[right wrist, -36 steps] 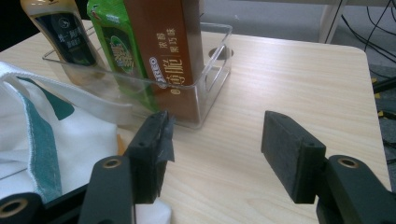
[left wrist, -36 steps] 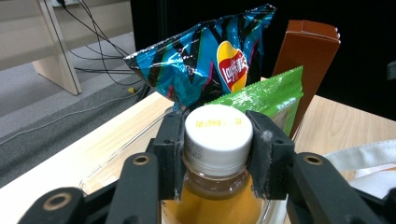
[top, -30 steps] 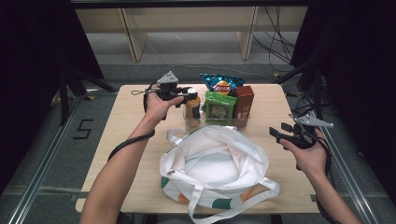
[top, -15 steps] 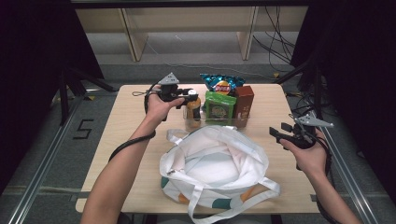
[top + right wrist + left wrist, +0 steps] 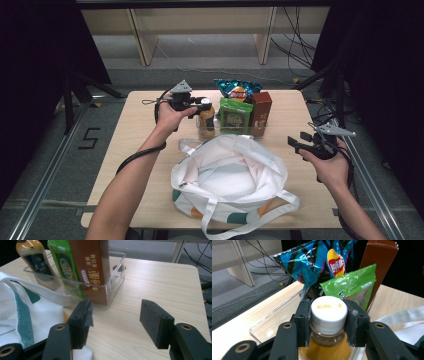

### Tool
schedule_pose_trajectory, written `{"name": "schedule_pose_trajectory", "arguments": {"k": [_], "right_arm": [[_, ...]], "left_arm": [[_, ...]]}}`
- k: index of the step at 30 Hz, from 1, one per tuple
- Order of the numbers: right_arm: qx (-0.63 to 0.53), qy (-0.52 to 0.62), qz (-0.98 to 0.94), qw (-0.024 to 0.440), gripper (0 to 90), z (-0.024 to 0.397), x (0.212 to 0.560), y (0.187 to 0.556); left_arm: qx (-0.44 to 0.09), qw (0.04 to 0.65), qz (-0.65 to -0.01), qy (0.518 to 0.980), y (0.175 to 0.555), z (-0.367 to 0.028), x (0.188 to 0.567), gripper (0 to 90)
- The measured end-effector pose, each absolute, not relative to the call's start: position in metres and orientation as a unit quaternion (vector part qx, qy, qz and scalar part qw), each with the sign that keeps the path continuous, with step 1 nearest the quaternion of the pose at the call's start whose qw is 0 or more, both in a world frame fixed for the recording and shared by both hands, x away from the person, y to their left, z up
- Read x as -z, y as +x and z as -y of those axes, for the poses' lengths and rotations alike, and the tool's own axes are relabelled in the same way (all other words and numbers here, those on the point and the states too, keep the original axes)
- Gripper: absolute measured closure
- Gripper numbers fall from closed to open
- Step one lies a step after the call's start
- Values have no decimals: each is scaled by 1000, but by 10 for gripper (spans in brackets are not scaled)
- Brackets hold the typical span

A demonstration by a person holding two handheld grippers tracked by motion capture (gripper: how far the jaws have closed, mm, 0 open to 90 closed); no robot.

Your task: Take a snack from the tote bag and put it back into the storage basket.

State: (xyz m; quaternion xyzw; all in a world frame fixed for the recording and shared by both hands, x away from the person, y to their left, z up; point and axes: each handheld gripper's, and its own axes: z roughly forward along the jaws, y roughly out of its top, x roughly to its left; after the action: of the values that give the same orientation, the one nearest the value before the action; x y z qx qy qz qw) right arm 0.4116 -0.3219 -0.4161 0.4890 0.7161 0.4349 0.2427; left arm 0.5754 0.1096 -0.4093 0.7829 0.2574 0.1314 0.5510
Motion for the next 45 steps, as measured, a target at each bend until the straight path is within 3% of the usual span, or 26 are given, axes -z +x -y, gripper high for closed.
{"name": "schedule_pose_trajectory", "arguments": {"k": [12,21,27,45], "right_arm": [[-440,485,-715,246,428,325,414,412],[-445,487,-709,250,427,327,415,414],[-443,502,-704,237,425,322,416,412],[-439,495,-708,247,424,328,413,412]], "left_arm": [[-140,544,-259,785,573,-109,409,574],[-145,541,-276,781,570,-112,404,341],[-146,538,-284,780,565,-117,401,252],[-156,543,-292,772,543,-131,394,202]]}}
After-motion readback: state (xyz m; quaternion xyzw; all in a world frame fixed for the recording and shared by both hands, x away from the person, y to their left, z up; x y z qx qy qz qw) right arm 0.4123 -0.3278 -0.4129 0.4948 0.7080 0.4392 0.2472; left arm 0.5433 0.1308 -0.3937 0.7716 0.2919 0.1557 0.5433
